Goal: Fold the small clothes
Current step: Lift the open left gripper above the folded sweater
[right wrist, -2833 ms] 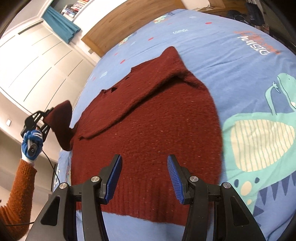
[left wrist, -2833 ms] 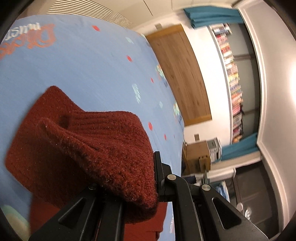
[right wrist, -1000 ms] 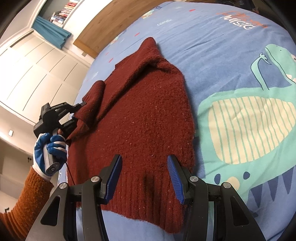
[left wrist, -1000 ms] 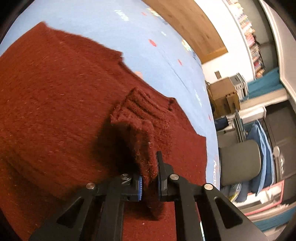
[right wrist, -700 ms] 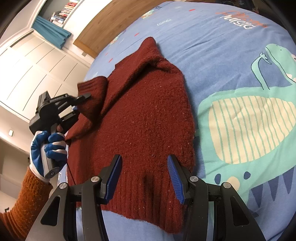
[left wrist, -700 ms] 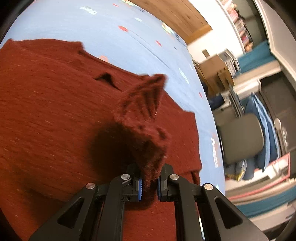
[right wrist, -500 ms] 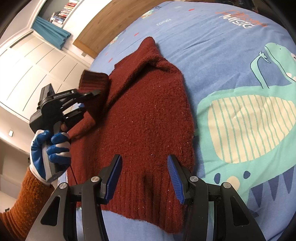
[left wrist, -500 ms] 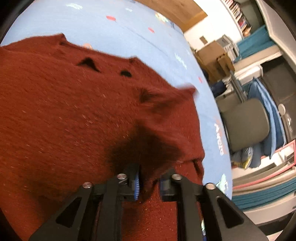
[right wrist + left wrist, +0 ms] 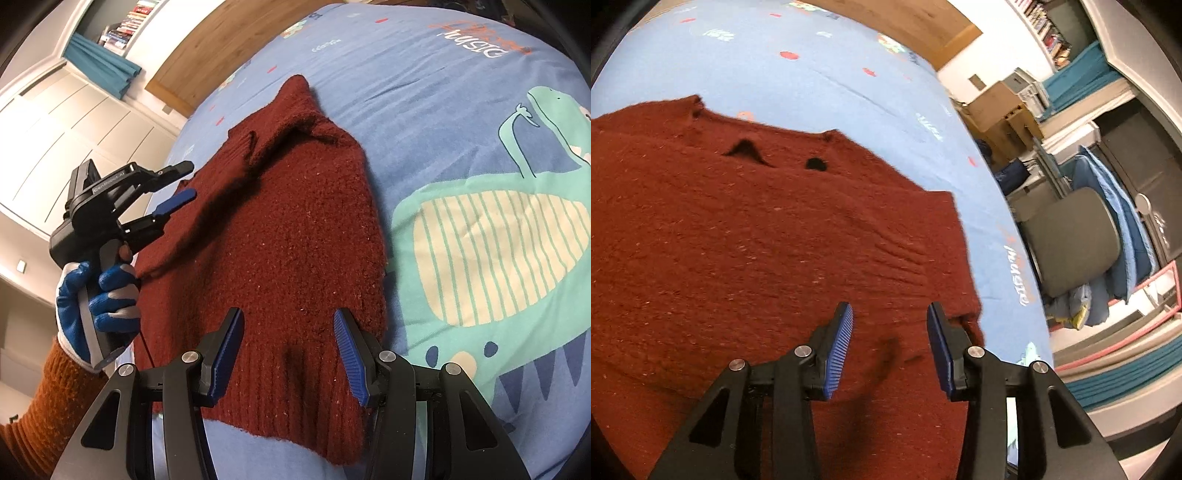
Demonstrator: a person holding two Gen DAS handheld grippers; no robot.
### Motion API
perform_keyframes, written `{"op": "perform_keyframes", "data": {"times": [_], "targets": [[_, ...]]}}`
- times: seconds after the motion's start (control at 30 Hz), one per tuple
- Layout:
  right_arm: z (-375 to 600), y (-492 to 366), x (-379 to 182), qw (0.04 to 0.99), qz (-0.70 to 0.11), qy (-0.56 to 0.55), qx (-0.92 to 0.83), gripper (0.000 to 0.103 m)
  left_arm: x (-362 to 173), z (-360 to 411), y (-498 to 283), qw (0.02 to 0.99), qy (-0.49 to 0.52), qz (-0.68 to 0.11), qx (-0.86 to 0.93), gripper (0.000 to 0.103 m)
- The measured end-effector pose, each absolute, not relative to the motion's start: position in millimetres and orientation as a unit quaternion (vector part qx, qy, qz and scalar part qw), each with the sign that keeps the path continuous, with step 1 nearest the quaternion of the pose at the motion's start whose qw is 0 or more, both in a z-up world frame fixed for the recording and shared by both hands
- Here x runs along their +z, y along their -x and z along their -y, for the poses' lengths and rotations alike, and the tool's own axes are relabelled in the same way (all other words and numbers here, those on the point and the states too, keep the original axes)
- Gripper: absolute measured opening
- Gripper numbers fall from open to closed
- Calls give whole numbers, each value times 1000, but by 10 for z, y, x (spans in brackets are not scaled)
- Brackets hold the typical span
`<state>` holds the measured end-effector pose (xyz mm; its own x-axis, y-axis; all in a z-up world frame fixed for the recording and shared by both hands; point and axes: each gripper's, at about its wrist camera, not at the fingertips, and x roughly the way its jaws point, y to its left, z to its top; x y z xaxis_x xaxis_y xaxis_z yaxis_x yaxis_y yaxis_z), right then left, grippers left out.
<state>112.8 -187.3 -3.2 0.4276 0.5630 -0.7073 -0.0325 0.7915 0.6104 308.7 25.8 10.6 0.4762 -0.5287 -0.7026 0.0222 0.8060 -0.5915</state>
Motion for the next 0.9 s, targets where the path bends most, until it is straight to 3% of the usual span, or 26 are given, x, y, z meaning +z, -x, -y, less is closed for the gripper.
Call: {"op": "perform_keyframes", "data": {"times": [0.2,0.47,0.73,0.9], "targets": [[1869,-1137,-17,803,-502,-261,185,52,-90,6,-3020,837,160,-509,-120,37],[1888,-1129,59,809,-498,-257,179,52,28,243,-2881,852,107,-495,-134,37],[1919,-1087,134,814,-494,-251,176,52,-95,149,-2819,833,121,-521,-141,37],[1913,-1076,191,817,-492,-244,174,52,56,-142,-2723,848,142,-494,-132,37]]}}
